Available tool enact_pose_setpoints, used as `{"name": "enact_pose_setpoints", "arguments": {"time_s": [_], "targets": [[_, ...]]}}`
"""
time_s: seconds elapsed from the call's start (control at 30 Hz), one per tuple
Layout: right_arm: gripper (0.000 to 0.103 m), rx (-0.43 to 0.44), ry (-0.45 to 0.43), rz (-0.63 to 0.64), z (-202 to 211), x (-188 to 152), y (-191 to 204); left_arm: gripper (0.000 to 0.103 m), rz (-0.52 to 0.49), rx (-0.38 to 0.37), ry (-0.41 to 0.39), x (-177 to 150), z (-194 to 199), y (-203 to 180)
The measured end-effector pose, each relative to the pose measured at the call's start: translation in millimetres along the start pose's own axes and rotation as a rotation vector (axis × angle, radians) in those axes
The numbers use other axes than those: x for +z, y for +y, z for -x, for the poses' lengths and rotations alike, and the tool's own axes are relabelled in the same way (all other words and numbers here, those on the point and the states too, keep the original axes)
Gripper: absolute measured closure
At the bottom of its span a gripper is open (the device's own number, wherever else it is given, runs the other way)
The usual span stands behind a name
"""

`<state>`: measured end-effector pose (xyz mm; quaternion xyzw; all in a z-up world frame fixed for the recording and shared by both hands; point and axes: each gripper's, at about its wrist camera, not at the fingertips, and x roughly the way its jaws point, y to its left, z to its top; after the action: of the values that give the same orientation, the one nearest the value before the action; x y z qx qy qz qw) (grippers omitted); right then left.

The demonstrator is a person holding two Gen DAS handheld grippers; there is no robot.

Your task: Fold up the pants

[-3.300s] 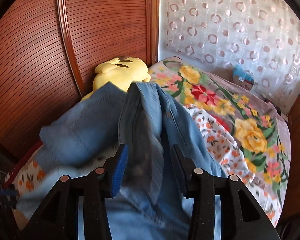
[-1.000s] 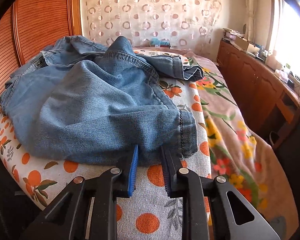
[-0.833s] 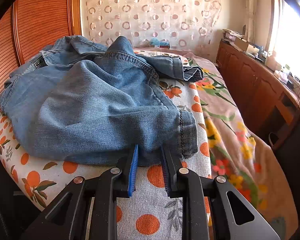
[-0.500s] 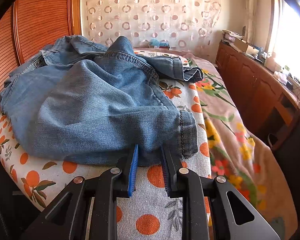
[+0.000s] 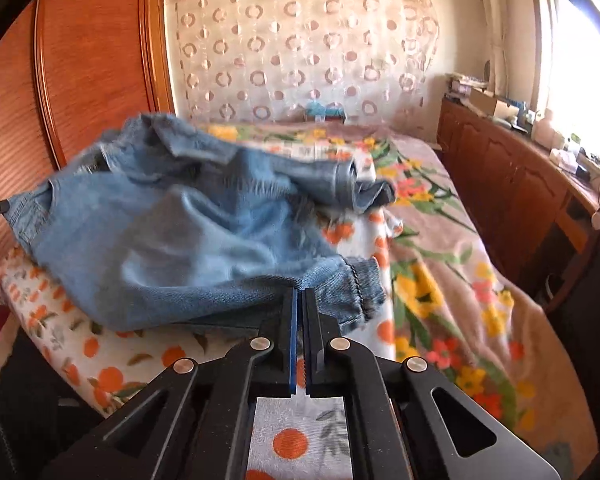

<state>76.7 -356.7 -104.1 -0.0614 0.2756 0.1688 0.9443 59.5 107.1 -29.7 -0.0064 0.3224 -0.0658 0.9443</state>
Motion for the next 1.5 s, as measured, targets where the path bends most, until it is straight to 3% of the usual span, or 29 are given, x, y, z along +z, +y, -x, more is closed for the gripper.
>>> {"name": "enact_pose_setpoints", "arguments": {"time_s": [0.3, 0.5, 0.6, 0.77, 0.97, 1.03, 1.2, 1.33, 1.5], "targets": [[0.102, -0.054, -0.118, 0.002, 81.0, 27.8, -35.0, 0.101, -0.010, -0.025, -0.112, 23.6, 59.9, -23.3], [0.102, -0.045, -0.081, -0.029, 109.1, 5.6, -52.9, 0.101, 0.015, -0.034, -0.043, -7.6, 62.4, -21.8], [0.102, 0.006, 0.002, -0.038, 99.1, -12.0, -50.1, 0.101, 0.033, -0.029, 0.014, -29.2, 51.0, -20.6], [0.083, -0.010, 0.010, -0.061, 93.4, -21.8, -50.5, 0.101, 0.019, -0.001, 0.061, -44.6, 38.0, -22.6], [0.078, 0.027, 0.026, -0.075, 62.4, -15.1, -40.3, 0.096, 0.020, 0.004, 0.072, -48.3, 34.5, -19.9], [0.077, 0.052, 0.030, -0.081, 51.5, -7.9, -36.4, 0.086, 0.024, 0.000, 0.070, -45.5, 33.2, -17.8], [0.072, 0.097, 0.038, -0.067, 6.0, 6.9, -23.6, 0.075, 0.000, 0.006, 0.068, -30.7, 22.2, -14.4], [0.068, 0.111, 0.048, -0.020, -30.5, 21.9, -10.0, 0.075, -0.018, -0.007, 0.045, -10.7, 5.4, -13.3], [0.067, 0.108, 0.078, 0.027, -78.3, 31.5, -2.0, 0.075, -0.024, -0.031, 0.093, 7.9, -44.6, -9.1]]}}
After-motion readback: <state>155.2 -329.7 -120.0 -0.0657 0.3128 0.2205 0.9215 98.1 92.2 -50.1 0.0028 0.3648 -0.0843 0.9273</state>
